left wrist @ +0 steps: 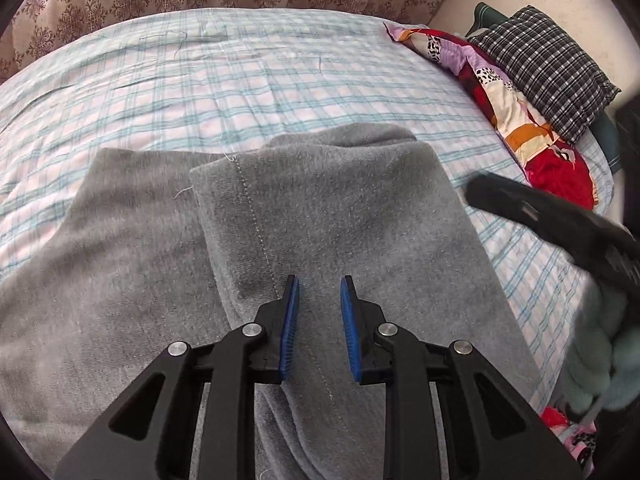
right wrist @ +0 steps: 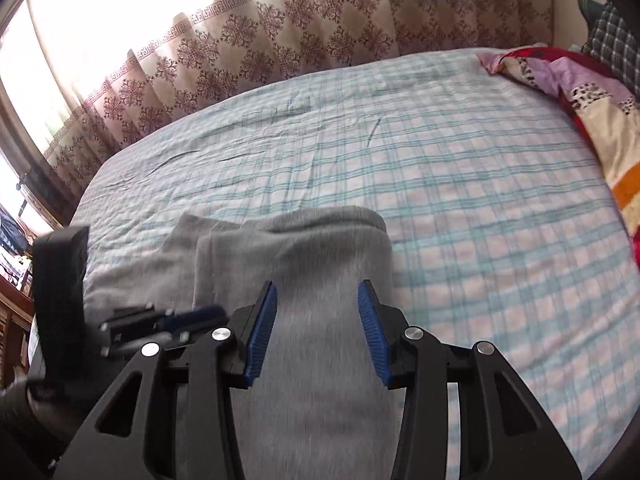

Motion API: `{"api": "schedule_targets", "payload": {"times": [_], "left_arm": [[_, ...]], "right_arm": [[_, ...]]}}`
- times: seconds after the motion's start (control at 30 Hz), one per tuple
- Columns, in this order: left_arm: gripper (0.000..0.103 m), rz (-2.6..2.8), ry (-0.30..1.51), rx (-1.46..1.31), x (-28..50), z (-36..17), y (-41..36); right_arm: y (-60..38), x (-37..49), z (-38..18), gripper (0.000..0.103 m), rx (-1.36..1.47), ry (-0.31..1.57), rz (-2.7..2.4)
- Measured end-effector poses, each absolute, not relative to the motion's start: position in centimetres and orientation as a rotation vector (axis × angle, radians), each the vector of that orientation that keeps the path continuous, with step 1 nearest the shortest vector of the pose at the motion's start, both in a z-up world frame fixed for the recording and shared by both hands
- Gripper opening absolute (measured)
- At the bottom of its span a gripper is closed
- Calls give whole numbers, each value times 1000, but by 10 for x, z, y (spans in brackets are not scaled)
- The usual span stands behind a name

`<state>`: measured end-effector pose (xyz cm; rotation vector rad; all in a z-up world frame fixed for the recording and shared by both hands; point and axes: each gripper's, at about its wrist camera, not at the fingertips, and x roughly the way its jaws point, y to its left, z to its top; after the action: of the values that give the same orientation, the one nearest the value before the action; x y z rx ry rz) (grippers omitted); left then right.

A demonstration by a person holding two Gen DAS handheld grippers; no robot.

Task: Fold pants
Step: 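Lay the folded end down and open both grippers, then move both open grippers to the folded end of the sweatpants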

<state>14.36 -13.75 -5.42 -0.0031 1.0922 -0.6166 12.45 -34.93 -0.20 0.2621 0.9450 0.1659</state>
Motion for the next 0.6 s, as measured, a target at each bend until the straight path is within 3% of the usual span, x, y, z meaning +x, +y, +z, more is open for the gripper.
{"api": "schedule_targets", "payload": {"times": [0.3, 0.6], "left_arm": [[26, -634, 1104, -12, 146, -63, -138], [34, -646, 1095, 24, 144, -62, -143]], "right_arm": [[-348, 180, -41, 42, 236, 1019, 104], [-350, 170, -32, 42, 239, 997, 116]]}}
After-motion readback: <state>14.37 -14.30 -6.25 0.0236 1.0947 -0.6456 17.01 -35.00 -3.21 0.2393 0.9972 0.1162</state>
